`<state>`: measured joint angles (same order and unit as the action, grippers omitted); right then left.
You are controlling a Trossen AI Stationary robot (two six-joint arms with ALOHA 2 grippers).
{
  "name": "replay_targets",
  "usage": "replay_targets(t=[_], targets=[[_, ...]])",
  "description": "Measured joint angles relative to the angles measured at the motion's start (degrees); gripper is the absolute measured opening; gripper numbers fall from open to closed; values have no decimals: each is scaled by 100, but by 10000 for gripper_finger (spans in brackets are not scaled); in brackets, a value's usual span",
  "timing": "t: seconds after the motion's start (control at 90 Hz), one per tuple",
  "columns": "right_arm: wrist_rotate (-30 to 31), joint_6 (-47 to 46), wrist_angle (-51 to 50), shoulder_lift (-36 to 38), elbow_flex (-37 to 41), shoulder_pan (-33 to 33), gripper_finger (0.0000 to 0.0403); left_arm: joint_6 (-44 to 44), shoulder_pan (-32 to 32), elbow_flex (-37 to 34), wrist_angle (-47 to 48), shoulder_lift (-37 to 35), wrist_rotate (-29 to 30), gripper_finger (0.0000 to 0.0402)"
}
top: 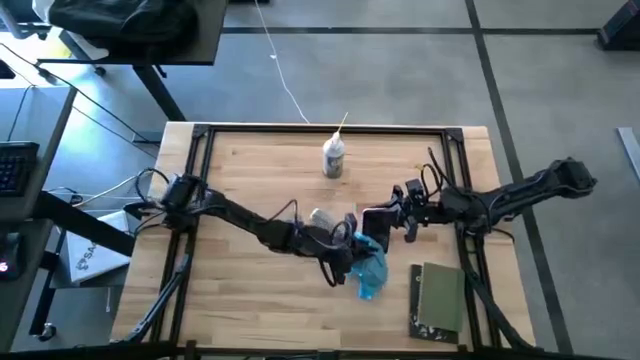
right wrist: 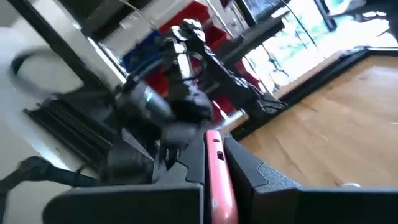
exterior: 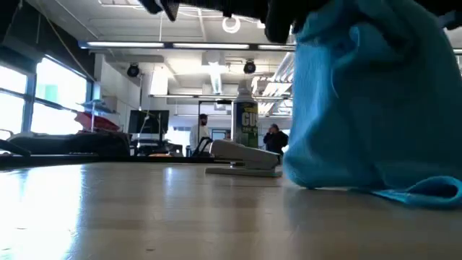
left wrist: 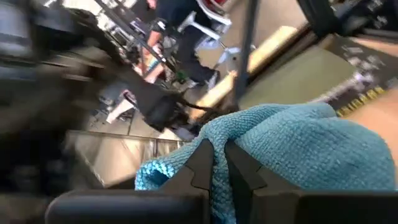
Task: Apply microfiber cloth
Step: Wipe the pink phone with the blue microfiber cloth
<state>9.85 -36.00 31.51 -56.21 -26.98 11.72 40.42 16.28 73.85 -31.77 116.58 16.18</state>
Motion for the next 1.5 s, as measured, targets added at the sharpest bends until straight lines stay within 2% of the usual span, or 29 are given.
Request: replay_targets(t=[0.256, 0.433, 0.711, 0.833, 0.967, 1.1, 1.311, 1.5], targets=[[-323, 474, -1010, 21, -883, -191, 3, -428, 144, -5, -18, 111, 487, 0], [-311, 911, -1707, 9, -1259, -338, 3, -590, 271, -5, -32, 95, 848, 0], [224, 1050, -2354, 103, -1183, -393, 3, -79, 489, -3, -127, -142, 1912, 0], [438, 867, -2400, 92, -915, -314, 3, 268, 446, 1, -369, -195, 2158, 0], [655, 357, -2315, 92, -575, -209, 3, 685, 302, 1, -957, -202, 2204, 0], [666, 9, -1894, 66, -350, -86, 3, 768, 82, 1, -1154, -211, 1814, 0], [658, 153, -1248, 66, -354, 7, 3, 770, -240, 4, -1299, -100, 1422, 0], [602, 343, -1108, 61, -512, -16, 3, 728, -227, 19, -1338, 100, 1158, 0]])
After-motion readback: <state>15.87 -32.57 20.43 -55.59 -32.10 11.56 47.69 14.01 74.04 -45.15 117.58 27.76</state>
